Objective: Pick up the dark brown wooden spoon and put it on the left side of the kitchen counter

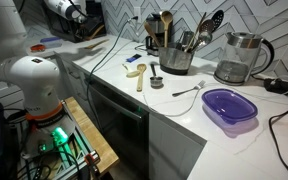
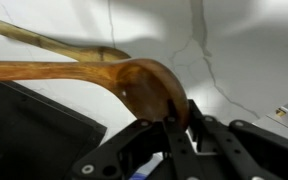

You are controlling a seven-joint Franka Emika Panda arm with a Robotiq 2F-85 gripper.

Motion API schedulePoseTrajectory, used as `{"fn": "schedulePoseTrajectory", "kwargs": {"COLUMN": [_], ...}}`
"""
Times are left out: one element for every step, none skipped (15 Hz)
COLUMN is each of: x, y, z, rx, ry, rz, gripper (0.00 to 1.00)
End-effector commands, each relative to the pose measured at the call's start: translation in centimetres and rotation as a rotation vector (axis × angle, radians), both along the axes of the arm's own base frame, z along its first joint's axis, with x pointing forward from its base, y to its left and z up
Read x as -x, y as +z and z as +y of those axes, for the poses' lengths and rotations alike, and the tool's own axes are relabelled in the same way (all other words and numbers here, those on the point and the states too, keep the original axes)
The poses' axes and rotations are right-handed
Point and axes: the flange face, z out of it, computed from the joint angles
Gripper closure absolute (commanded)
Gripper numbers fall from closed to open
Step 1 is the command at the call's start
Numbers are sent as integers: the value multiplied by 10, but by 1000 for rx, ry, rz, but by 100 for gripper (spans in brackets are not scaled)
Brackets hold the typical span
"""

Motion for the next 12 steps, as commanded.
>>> {"fn": "schedulePoseTrajectory", "kwargs": {"x": [-1,-1,-1,0,0,0,0,-7,-13,-19,-23,-27], "y": [0,-1,-1,-1,-1,-1,-1,-5,-9,-15,-18,-22], "z": [0,0,1,1,1,2,2,2,3,2,1,0], "rx": [1,2,1,1,1,1,1,9,15,30,37,44], "ry": [-2,-2,-1,0,1,1,1,-6,-17,-24,-26,-30], "rz": [2,3,2,3,3,2,3,-4,5,14,11,24], "gripper": [87,87,87,87,87,87,97,97,97,97,97,97]}}
